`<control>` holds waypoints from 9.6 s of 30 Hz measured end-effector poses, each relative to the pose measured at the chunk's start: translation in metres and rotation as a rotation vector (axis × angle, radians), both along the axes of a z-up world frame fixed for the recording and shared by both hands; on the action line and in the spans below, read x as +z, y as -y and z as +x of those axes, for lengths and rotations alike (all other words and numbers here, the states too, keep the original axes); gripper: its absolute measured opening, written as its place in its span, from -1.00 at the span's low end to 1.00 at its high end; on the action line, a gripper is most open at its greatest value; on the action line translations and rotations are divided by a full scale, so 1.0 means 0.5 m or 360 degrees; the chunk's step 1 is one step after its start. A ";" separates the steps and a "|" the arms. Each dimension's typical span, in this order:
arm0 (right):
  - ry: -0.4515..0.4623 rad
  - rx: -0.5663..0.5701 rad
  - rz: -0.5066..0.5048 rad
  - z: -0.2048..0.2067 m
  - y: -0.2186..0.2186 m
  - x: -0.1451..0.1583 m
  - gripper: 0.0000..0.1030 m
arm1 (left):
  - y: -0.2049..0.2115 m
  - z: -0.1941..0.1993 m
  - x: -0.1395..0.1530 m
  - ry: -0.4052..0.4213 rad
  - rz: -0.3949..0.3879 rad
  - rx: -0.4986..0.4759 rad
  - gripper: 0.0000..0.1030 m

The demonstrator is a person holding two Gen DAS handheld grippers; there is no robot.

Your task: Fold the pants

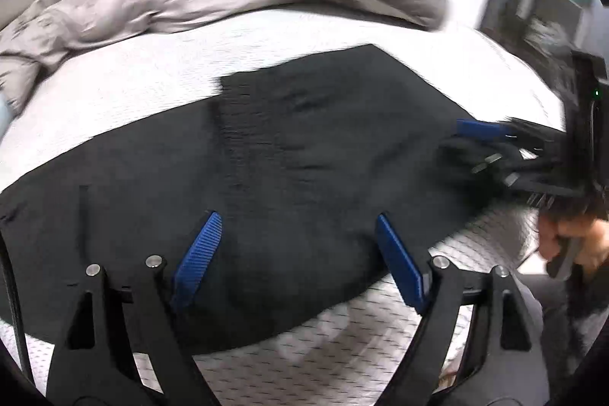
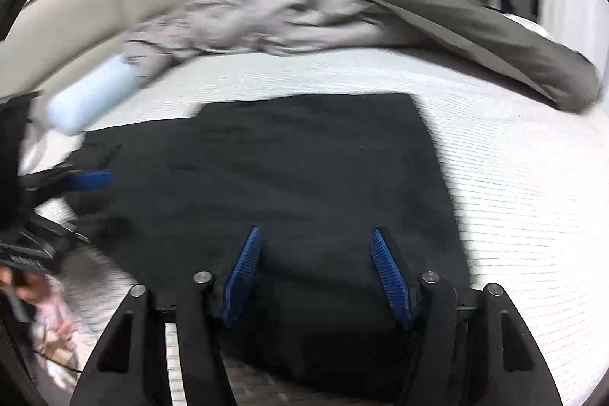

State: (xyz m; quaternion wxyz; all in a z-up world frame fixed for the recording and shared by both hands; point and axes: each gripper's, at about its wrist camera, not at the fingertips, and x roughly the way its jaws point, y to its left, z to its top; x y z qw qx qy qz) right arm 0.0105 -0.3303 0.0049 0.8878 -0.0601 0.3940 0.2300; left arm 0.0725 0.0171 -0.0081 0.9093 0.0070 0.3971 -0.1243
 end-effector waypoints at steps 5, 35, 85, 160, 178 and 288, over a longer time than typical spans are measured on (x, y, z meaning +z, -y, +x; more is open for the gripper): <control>0.0006 0.0088 -0.0242 -0.019 -0.043 -0.055 0.21 | -0.032 -0.004 -0.048 -0.0112 -0.0026 0.0073 0.56; 0.0024 -0.0275 0.0268 0.041 0.186 0.026 0.68 | -0.679 -0.153 -0.038 0.0061 -0.0985 0.1453 -0.66; -0.0497 -0.0097 0.0701 0.196 0.052 -0.049 -0.63 | -0.280 -0.101 0.050 -0.0060 -0.0288 0.0440 0.31; -0.0639 -0.0083 0.1053 0.241 0.076 -0.066 -0.71 | -0.099 -0.064 0.078 0.0029 -0.0028 0.0288 0.34; -0.0297 -0.0214 0.0686 0.158 0.133 0.014 -0.38 | -0.118 -0.068 0.108 0.0083 0.0042 0.0211 0.34; -0.0180 -0.0093 0.0201 0.121 0.063 0.011 0.32 | -0.357 -0.046 0.071 -0.0145 -0.0305 0.0185 0.60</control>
